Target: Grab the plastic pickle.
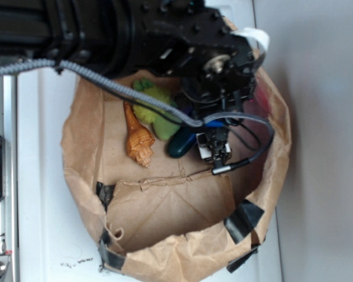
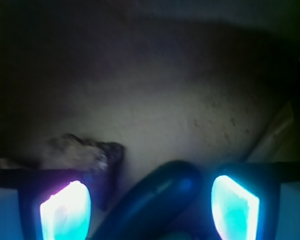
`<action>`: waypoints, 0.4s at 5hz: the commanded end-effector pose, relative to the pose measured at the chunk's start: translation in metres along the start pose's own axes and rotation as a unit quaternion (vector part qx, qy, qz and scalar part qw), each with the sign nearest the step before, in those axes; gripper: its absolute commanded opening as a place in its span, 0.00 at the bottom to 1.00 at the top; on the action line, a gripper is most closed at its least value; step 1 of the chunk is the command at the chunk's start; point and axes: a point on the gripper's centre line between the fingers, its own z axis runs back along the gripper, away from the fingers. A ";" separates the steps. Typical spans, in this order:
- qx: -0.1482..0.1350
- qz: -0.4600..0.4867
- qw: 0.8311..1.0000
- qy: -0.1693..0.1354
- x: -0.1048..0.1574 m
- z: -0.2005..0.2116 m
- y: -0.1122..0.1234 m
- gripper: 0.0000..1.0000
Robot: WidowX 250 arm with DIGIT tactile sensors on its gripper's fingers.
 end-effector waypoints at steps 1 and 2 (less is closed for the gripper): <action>0.016 -0.052 0.998 -0.031 -0.006 -0.002 0.001 1.00; 0.020 -0.065 0.997 -0.038 -0.014 -0.007 0.000 1.00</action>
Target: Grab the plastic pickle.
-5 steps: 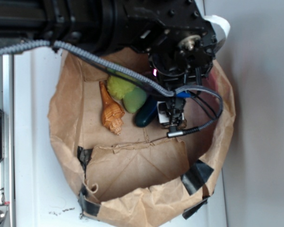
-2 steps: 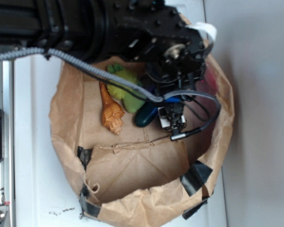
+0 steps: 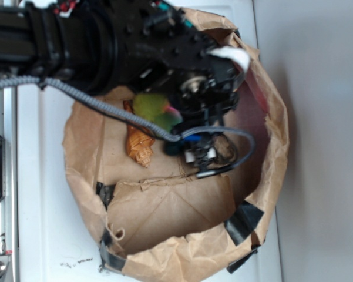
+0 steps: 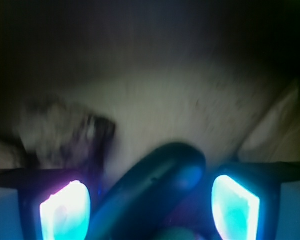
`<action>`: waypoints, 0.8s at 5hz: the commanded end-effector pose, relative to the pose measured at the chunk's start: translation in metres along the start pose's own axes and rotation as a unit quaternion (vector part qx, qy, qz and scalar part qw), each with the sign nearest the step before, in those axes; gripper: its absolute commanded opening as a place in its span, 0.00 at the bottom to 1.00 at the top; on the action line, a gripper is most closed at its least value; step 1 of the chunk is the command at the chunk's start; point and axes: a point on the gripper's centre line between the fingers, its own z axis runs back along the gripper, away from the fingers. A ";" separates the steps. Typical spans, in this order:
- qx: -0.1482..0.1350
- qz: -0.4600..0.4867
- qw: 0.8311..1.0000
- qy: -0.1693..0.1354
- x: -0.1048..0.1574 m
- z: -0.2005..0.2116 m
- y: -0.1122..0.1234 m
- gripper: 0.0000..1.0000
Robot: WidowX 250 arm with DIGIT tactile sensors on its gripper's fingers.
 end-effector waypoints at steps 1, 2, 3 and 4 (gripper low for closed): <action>0.018 -0.037 0.999 -0.028 -0.004 -0.008 -0.008 1.00; 0.018 -0.048 0.998 -0.030 -0.007 -0.011 -0.011 1.00; 0.017 -0.049 0.998 -0.026 -0.009 -0.010 -0.013 1.00; 0.024 -0.045 0.998 -0.022 -0.008 -0.015 -0.013 1.00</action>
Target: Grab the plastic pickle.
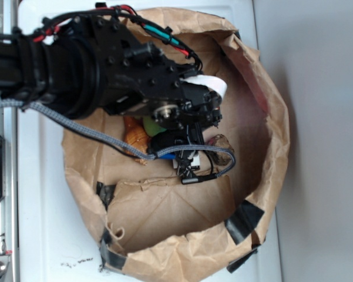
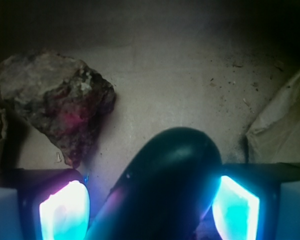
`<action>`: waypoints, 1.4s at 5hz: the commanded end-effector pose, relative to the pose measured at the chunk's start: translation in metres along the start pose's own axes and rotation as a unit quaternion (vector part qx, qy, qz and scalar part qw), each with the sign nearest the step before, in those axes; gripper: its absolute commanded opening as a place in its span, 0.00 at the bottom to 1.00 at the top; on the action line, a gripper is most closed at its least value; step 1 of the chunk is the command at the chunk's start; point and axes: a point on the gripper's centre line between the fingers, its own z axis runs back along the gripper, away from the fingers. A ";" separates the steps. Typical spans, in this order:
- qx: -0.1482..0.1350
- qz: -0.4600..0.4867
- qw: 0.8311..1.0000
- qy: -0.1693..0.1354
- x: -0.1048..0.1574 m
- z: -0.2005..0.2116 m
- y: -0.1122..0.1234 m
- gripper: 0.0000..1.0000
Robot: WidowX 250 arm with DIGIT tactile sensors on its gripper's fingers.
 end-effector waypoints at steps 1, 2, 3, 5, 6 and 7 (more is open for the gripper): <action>-0.002 -0.001 1.000 -0.004 0.006 0.001 -0.008 0.00; -0.003 0.009 1.000 -0.018 0.007 0.004 -0.006 0.00; -0.025 0.010 0.999 -0.026 0.012 0.025 -0.007 0.00; -0.120 -0.015 0.991 -0.056 0.007 0.129 -0.016 0.00; -0.143 -0.056 0.986 -0.064 -0.001 0.182 -0.015 0.00; -0.128 -0.030 0.990 -0.048 0.003 0.233 -0.015 0.00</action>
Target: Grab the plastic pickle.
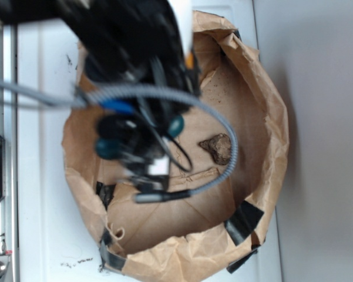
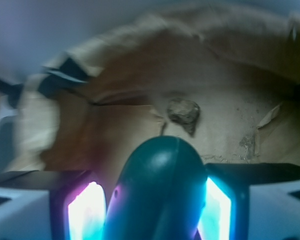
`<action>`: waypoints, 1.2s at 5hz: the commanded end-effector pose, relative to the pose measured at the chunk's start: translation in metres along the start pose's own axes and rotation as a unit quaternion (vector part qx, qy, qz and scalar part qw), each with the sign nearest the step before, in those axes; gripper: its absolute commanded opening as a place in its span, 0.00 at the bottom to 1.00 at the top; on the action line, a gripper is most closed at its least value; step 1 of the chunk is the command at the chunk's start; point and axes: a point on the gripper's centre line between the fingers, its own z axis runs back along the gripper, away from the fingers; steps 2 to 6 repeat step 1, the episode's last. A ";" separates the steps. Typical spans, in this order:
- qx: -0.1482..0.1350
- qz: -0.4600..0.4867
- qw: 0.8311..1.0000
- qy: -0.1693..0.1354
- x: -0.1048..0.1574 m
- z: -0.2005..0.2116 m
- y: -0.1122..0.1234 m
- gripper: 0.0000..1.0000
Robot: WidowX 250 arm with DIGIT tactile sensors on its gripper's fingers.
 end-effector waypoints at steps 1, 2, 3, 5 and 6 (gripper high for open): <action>0.131 0.027 0.990 -0.047 0.016 0.060 -0.020 0.92; 0.131 0.027 0.990 -0.047 0.016 0.060 -0.020 0.92; 0.131 0.027 0.990 -0.047 0.016 0.060 -0.020 0.92; 0.131 0.027 0.990 -0.047 0.016 0.060 -0.020 0.92; 0.131 0.027 0.990 -0.047 0.016 0.060 -0.020 0.92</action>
